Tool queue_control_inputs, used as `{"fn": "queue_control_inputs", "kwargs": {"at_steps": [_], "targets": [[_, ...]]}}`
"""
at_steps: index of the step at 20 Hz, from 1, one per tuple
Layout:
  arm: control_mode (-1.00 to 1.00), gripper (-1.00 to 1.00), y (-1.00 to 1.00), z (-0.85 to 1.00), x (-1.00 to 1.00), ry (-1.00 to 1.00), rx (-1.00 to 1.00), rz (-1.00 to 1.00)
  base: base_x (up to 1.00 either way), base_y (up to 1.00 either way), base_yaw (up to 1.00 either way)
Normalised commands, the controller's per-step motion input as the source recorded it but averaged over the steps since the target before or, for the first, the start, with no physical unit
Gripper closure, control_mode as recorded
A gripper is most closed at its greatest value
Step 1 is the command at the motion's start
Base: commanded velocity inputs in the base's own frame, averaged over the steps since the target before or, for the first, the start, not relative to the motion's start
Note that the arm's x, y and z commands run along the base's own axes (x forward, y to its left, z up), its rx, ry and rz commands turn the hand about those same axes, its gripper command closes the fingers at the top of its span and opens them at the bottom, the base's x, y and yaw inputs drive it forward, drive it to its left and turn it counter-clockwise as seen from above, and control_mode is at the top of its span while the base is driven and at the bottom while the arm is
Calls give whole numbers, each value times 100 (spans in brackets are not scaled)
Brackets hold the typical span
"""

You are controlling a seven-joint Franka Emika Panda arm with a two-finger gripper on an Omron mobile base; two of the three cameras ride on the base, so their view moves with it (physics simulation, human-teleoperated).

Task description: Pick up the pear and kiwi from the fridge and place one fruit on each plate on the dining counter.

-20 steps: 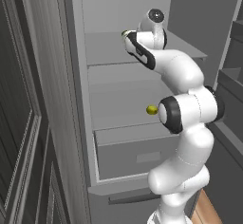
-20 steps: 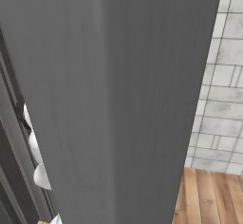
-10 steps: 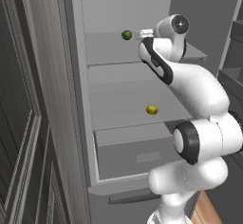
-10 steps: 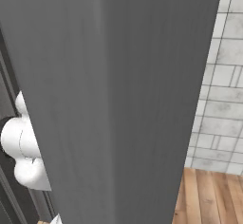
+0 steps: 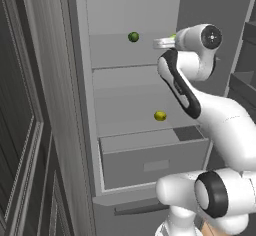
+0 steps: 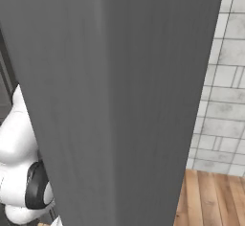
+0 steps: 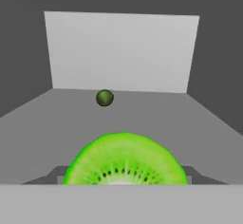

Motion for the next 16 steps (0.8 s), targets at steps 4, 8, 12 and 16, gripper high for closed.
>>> {"fn": "queue_control_inputs", "kwargs": {"at_steps": [4, 8, 12, 16], "targets": [[-100, 100, 0, 3, -100, 8, 0, 0, 0, 0, 0], [-100, 100, 0, 0, -100, 18, 0, 0, 0, 0, 0], [-100, 100, -1, -11, -100, 24, 0, 0, 0, 0, 0], [-100, 100, -6, -33, -100, 27, 0, 0, 0, 0, 0]]}}
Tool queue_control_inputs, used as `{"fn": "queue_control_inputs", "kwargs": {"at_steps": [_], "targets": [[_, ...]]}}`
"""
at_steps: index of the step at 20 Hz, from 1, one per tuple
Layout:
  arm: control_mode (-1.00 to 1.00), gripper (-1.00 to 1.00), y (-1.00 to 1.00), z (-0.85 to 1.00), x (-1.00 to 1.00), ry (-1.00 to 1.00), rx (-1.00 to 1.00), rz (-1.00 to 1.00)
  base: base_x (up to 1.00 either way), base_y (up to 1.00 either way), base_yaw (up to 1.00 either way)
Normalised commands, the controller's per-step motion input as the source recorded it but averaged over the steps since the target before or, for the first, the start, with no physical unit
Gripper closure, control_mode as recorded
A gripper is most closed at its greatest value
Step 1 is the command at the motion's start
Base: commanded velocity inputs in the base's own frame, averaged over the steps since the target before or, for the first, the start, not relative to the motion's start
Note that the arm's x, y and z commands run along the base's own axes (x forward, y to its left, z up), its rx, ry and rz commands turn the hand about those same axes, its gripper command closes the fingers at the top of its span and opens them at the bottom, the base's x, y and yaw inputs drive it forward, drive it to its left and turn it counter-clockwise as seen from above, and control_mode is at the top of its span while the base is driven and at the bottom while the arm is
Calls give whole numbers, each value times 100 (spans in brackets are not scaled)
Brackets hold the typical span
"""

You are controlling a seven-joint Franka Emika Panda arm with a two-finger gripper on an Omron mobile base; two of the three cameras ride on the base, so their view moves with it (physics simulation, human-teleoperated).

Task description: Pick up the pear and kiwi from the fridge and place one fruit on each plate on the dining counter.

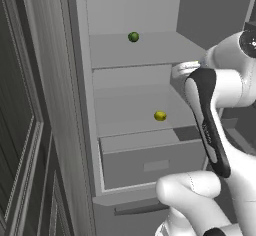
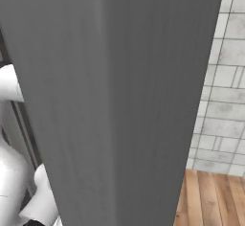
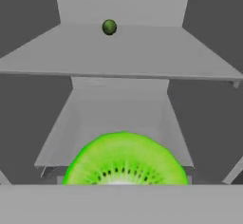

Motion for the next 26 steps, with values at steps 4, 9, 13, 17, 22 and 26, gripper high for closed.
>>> {"fn": "queue_control_inputs", "kwargs": {"at_steps": [4, 9, 13, 17, 22, 26], "targets": [[-100, 100, 0, -38, -85, 36, 0, -2, 0, 0, 0], [-100, 100, 8, -43, -40, 42, 0, -7, 0, 0, 0], [-100, 100, 14, -37, -11, 34, 0, -5, 0, 0, 0], [-100, 100, 6, -40, 0, 20, 3, -2, 0, 0, 0], [-100, 100, 9, -50, 0, 6, 2, 0, 0, 0, 0], [-100, 100, 4, -31, 0, 0, 0, 0, 0, 0, 0]]}}
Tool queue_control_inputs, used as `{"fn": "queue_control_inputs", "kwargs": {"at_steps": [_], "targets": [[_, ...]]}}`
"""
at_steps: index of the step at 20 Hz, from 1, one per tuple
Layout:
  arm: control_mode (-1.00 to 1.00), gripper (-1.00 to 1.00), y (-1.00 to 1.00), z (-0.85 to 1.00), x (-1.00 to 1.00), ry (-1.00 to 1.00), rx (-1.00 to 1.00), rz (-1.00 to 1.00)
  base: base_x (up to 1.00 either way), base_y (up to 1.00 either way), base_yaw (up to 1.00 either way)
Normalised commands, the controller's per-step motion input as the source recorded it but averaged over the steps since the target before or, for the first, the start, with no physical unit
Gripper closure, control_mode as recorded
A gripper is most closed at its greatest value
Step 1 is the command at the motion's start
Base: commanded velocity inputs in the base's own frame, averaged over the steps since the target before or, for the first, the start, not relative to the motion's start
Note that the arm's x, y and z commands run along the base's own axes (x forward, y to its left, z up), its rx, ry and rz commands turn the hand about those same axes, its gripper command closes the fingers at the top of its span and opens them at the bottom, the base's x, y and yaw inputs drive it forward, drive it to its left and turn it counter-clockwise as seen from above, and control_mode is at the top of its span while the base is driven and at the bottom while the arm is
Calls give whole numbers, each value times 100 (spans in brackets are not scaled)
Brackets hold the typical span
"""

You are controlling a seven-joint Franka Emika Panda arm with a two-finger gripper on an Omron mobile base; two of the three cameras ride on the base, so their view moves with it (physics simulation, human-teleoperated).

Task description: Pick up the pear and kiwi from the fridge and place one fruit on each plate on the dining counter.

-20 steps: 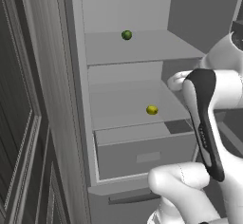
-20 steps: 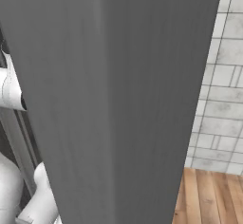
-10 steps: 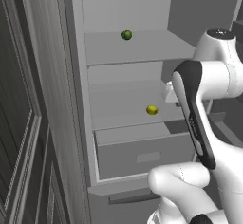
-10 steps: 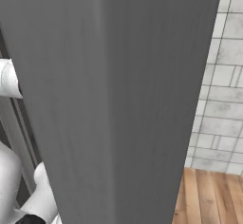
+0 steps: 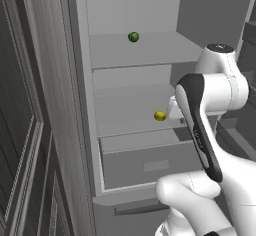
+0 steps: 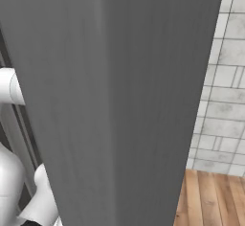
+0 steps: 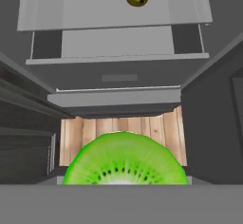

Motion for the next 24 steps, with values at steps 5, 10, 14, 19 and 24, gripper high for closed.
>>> {"fn": "queue_control_inputs", "kwargs": {"at_steps": [5, 10, 14, 19, 24], "targets": [[-100, 100, 0, -4, 0, 1, 0, 0, 0, 0, 0], [-100, 100, 0, 0, -2, 0, 0, 0, 0, 0, 0], [-100, 100, 0, 0, -26, 0, 0, 0, 0, 0, 0], [100, 100, 0, 0, -35, 0, 0, 0, -33, 0, 0], [100, 100, 0, 0, 0, 0, 0, 0, -96, 0, 0]]}}
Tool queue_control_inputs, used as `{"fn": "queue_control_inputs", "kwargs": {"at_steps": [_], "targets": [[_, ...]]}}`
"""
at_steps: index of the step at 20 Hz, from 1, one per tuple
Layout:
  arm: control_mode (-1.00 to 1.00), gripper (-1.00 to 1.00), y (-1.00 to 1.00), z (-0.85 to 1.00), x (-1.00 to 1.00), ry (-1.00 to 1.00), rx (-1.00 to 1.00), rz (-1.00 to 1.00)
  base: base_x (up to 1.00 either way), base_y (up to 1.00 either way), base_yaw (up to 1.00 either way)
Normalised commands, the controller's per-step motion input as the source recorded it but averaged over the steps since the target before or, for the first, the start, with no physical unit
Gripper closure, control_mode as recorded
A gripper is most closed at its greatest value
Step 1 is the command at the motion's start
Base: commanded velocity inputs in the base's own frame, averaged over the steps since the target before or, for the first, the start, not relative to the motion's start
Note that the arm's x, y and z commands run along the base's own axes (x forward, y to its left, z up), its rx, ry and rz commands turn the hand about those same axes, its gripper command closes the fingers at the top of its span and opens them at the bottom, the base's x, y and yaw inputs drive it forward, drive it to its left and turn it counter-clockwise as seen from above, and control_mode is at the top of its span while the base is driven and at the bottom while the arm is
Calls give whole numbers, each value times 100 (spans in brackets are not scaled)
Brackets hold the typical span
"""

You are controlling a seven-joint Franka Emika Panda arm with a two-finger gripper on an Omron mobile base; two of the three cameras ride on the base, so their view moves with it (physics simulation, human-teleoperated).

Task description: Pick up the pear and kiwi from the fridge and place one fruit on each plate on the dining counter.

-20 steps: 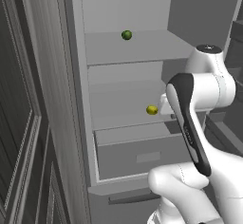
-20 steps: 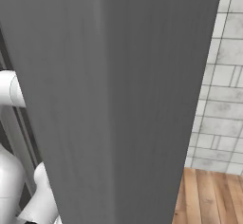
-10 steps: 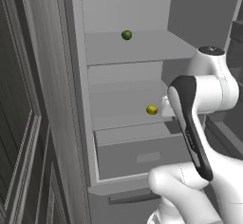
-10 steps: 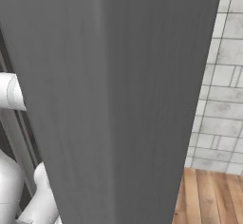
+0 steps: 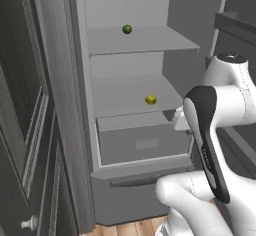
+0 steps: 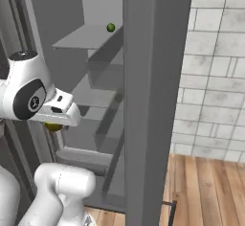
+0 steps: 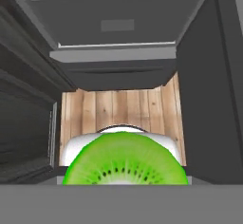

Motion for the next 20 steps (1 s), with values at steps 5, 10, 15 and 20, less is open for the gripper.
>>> {"fn": "queue_control_inputs", "kwargs": {"at_steps": [5, 10, 15, 20], "targets": [[100, 100, 0, 0, 0, 0, 0, 0, -100, 0, 0], [100, 100, 0, 0, 0, 0, 0, 0, -98, -8, -7], [100, 100, 0, 0, 0, 0, 0, 0, -98, -38, -33], [100, 100, 0, 0, 0, 0, 0, 0, -92, -46, -43]]}}
